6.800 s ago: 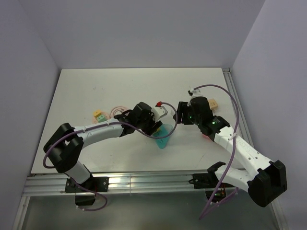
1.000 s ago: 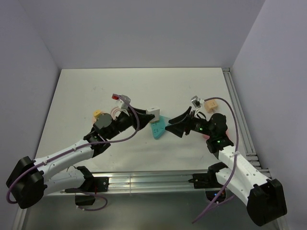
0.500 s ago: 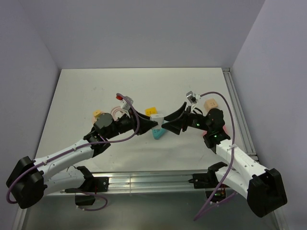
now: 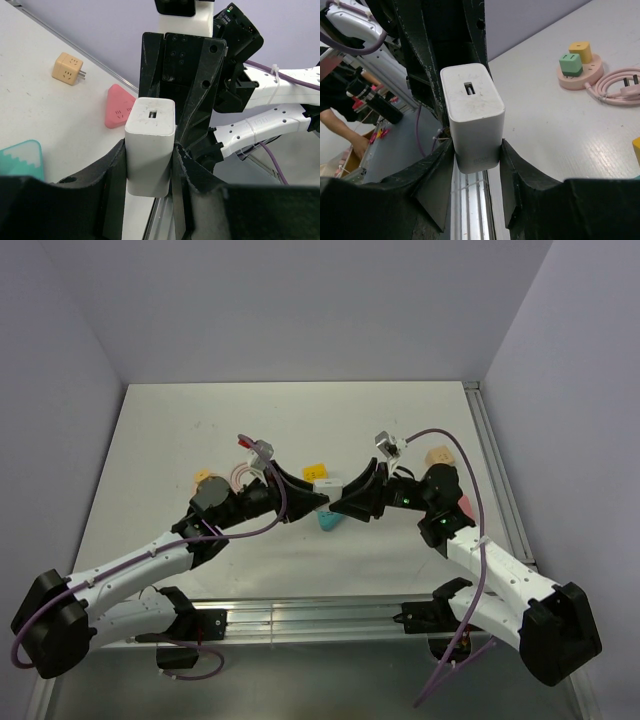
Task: Insert the plug
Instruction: Adjust the plug.
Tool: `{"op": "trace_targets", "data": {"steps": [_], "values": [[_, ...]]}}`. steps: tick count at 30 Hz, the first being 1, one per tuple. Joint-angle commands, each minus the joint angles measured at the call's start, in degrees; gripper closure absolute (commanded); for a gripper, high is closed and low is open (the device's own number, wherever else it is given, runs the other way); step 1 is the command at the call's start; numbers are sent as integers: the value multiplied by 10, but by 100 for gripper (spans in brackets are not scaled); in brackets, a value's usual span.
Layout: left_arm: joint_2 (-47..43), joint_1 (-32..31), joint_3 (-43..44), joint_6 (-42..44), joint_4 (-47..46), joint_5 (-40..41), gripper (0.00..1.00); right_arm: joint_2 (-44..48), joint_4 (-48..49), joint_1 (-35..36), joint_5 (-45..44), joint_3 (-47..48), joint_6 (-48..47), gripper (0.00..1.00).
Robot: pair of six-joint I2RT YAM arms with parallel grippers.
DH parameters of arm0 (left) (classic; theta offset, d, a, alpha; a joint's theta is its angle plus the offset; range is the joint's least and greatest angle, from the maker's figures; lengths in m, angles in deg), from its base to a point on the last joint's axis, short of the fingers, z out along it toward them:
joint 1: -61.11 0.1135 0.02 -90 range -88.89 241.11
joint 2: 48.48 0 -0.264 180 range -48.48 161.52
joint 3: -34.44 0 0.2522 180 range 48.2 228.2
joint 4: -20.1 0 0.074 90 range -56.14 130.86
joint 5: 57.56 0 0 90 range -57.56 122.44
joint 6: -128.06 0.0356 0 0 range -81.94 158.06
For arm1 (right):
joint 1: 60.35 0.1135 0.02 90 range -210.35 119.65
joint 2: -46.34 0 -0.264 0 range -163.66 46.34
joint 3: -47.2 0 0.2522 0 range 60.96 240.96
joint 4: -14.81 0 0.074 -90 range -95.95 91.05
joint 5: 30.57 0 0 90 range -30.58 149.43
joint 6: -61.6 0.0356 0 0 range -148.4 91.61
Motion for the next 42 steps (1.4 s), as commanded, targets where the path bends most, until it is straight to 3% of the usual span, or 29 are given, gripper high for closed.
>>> {"op": "trace_targets", "data": {"steps": [1,3,4,9,12,16,26,29,30,33,37,41,42], "values": [[-14,0,26,-17,-60,-16,100,5,26,11,23,29,-5,91],[-11,0,38,-8,-38,-30,100,11,21,11,26,33,-10,100],[-11,2,46,0,-20,-36,97,11,10,11,36,36,-14,100],[-22,13,101,58,125,-75,69,8,-130,33,37,90,-112,100],[-39,27,118,70,173,-92,60,8,-165,56,29,96,-134,100],[-61,52,126,75,240,-118,53,-3,-210,63,31,110,-163,100],[-93,99,117,73,260,-147,39,-28,-277,73,35,145,-208,100],[-76,106,140,90,289,-209,28,-46,-325,81,45,174,-241,100],[-64,105,146,102,314,-229,13,-51,-334,83,47,185,-253,100],[-51,105,156,127,345,-239,3,-75,-367,92,49,213,-285,100],[-44,106,146,144,347,-229,4,-105,-431,118,24,249,-323,100],[-11,109,176,191,403,-251,18,-121,-437,128,25,264,-332,100],[-1,110,180,197,410,-255,25,-124,-444,127,25,272,-338,100]]}}
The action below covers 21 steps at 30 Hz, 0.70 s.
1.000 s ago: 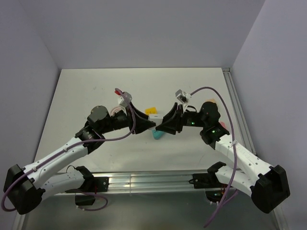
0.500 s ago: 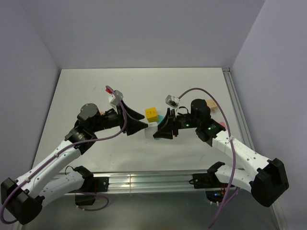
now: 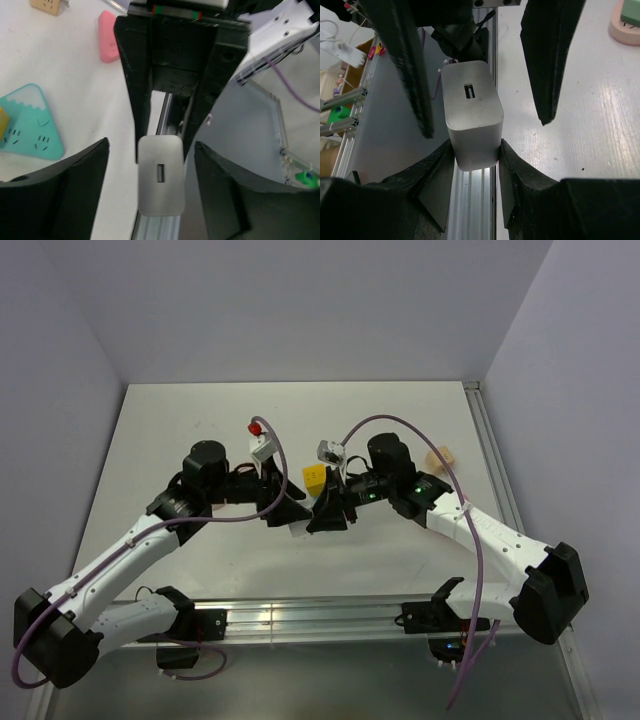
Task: Insert the plug
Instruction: Adjust the plug.
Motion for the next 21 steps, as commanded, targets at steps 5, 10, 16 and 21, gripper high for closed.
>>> {"op": "trace_targets", "data": {"steps": [5,10,16,21], "values": [[27,12,40,76,63,-40,36,-12,-50,5,1,57,-55,100],[22,13,46,84,92,-31,34,-14,-56,5,-12,59,-60,100],[16,20,50,88,108,-36,45,-13,-53,4,-15,60,-56,100],[38,20,60,95,122,-54,48,-14,-55,5,-22,60,-55,100]]}}
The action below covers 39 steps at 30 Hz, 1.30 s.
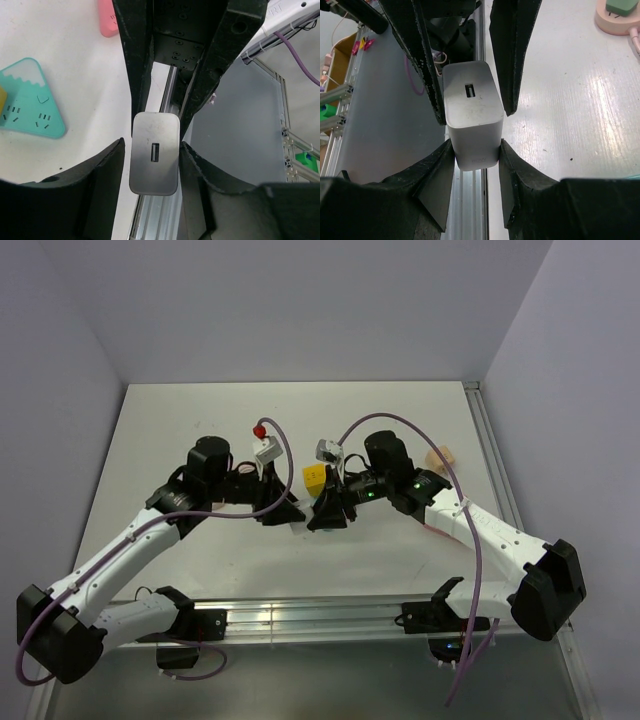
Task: Insert the plug
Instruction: Adjust the plug.
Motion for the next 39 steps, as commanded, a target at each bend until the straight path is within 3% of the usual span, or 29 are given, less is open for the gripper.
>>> {"op": "trace_targets", "data": {"steps": [1,5,14,15,16,19,25,32,36,39], "values": [[13,4,30,20,11,-31,49,3,7,3,4,36,-7,100],[19,4,26,17,2,-52,58,2,11,2,2,36,-2,100],[34,4,36,42,35,-75,94,10,32,2,-21,29,3,99],[31,4,33,40,29,-64,100,12,35,2,-22,28,3,92],[28,3,28,38,24,-61,100,14,39,1,-26,26,3,73],[16,3,13,31,-1,-36,100,30,61,-7,-35,11,31,47],[-41,3,-63,11,-94,59,100,76,120,-44,-36,-40,78,17],[-68,4,-154,25,-246,105,100,111,219,-90,-108,-115,167,17],[-38,2,-206,64,-366,110,100,126,304,-117,-142,-170,220,20],[2,-3,-219,107,-393,107,100,121,337,-125,-167,-200,239,21]]}}
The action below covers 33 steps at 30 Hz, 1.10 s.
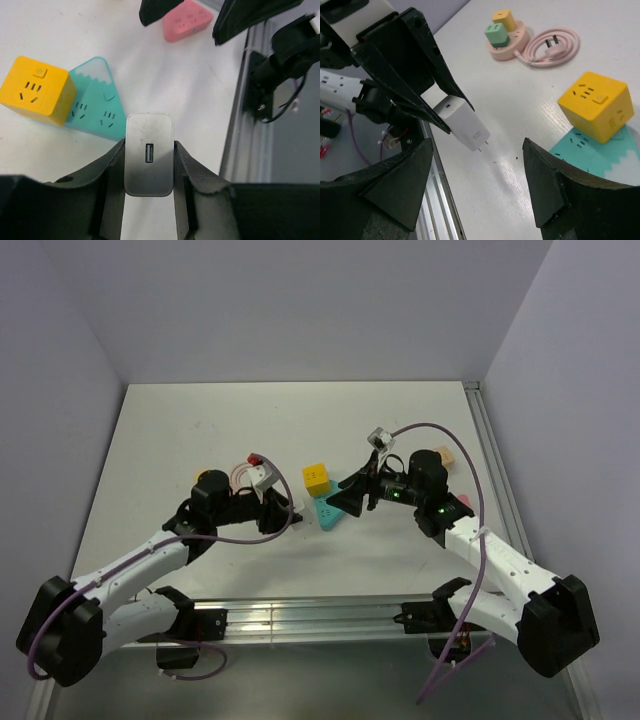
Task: Insert the plug
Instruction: Adjust the plug, then insert the plug into the socket.
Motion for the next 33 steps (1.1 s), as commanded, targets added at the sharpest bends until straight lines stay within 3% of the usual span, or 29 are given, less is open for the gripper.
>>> {"op": "trace_targets", "data": {"steps": [1,9,15,22,33], "values": [[34,-5,4,69,-111,4,100,3,96,-8,-42,-28,51,21],[122,-6,42,159,-122,-21,100,-15,147,-12,-118,-68,76,26],[216,-12,45,173,-215,-68,100,-14,187,-14,-183,-109,93,42],[290,-23,95,206,-193,-67,100,-34,247,-15,-148,-135,105,60],[332,-34,129,236,-169,-33,100,-50,269,-15,-119,-141,111,67]]}}
